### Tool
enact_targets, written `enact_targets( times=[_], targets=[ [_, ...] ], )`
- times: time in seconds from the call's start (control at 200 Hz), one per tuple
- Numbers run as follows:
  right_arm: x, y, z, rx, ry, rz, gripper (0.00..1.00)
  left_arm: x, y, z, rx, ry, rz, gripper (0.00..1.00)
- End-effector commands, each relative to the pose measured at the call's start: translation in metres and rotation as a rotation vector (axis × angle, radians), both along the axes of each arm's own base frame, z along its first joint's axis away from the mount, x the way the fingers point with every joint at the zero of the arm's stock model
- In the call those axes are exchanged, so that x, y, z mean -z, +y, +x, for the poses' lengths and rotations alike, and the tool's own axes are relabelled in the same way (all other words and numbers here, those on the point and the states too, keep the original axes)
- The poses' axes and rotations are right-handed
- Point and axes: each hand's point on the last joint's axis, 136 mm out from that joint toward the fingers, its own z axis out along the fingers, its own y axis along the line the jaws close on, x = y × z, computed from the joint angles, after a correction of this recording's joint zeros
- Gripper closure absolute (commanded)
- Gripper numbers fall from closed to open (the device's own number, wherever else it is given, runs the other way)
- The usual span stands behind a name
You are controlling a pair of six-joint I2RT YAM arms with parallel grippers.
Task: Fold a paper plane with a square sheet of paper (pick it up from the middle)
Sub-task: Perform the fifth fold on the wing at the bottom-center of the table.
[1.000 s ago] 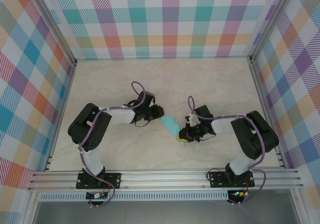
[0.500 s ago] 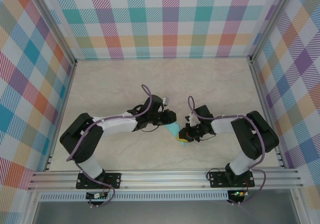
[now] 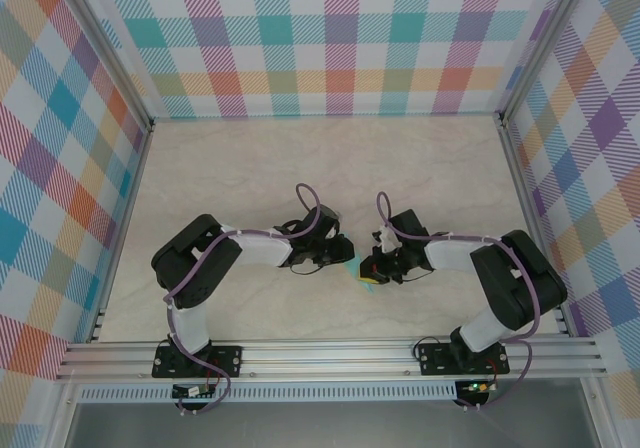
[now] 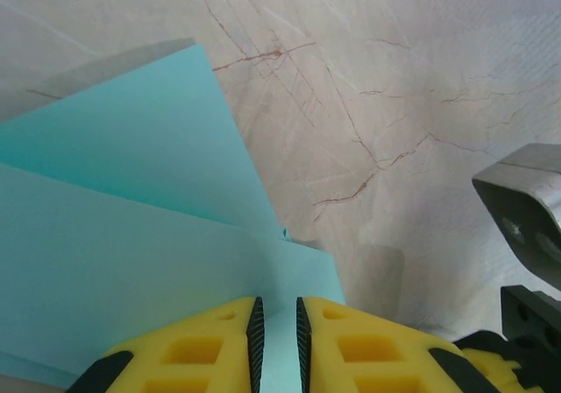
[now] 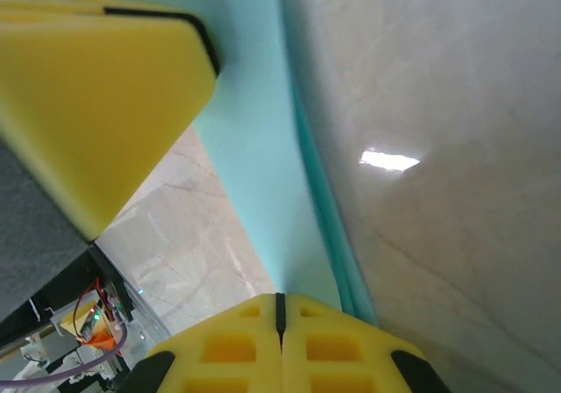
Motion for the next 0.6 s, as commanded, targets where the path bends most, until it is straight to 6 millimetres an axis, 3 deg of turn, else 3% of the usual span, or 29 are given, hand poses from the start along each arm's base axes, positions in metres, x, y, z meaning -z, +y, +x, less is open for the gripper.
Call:
enact_targets(
  times=[0.0,0.155,0.36,0.595],
  targets=[
    [-0.016,0.009,0.007,-0.018,-0.043,0.011,0.96,0.031,0.018,-0.007,-0.035,0.05,0.1,0.79],
    [-0.019,0.018,0.022,-0.006,-0.048,0.025,0.96,0.029,0.017,-0.008,-0.037,0.052,0.086,0.79],
    [0.0,0.02,0.025,-0.005,-0.007,-0.008,0.96,0.025,0.015,-0.007,-0.039,0.05,0.073,0.79],
    [0.038,-0.018,0.01,0.023,0.032,-0.242,0.96,0.028,0.018,-0.007,-0.044,0.048,0.093,0.79]
  ],
)
